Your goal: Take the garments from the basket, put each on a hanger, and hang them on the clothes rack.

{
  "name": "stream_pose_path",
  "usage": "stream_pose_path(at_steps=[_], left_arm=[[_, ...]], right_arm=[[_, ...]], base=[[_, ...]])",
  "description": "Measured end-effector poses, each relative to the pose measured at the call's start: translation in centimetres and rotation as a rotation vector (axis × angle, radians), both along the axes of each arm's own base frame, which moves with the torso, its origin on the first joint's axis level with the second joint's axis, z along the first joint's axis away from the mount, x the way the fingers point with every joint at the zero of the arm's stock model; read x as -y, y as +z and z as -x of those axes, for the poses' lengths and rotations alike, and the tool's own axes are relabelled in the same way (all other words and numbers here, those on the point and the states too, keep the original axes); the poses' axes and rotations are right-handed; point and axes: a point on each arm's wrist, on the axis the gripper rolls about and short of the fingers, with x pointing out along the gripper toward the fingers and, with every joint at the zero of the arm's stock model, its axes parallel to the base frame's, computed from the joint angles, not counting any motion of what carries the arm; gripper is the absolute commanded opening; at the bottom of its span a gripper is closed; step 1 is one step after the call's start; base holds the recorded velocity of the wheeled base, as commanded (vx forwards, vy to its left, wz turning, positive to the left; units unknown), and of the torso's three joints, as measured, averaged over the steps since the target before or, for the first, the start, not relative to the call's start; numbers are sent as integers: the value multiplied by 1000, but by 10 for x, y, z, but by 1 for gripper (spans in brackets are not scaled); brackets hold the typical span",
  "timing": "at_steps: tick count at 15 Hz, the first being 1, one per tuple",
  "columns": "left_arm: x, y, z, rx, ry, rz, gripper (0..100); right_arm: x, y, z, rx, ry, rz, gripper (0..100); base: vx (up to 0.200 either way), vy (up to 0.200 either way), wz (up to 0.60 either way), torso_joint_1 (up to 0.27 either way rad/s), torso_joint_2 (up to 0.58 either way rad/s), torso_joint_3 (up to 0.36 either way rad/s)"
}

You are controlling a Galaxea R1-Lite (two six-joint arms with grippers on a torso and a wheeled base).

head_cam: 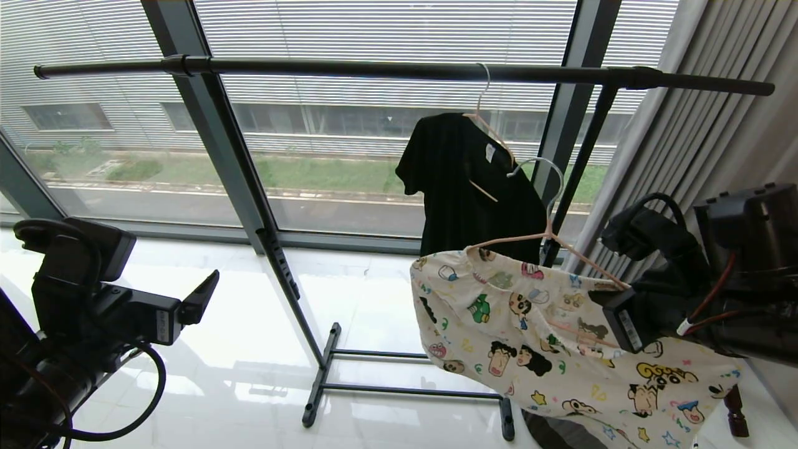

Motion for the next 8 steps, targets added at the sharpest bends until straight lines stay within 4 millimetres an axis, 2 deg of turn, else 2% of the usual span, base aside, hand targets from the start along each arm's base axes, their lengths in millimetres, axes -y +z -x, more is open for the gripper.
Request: stream_pose_path(at_steps=[5, 8], left_arm=[[-5, 2, -6, 4, 30, -2, 100], [-5, 1, -7, -2, 34, -6, 100]], right_arm=[[41, -15, 22, -34, -125, 26, 0], [57, -18, 43, -33, -149, 24, 0]], base=[[0, 0, 0, 0, 0, 0], [0, 200, 0, 2, -2, 9]])
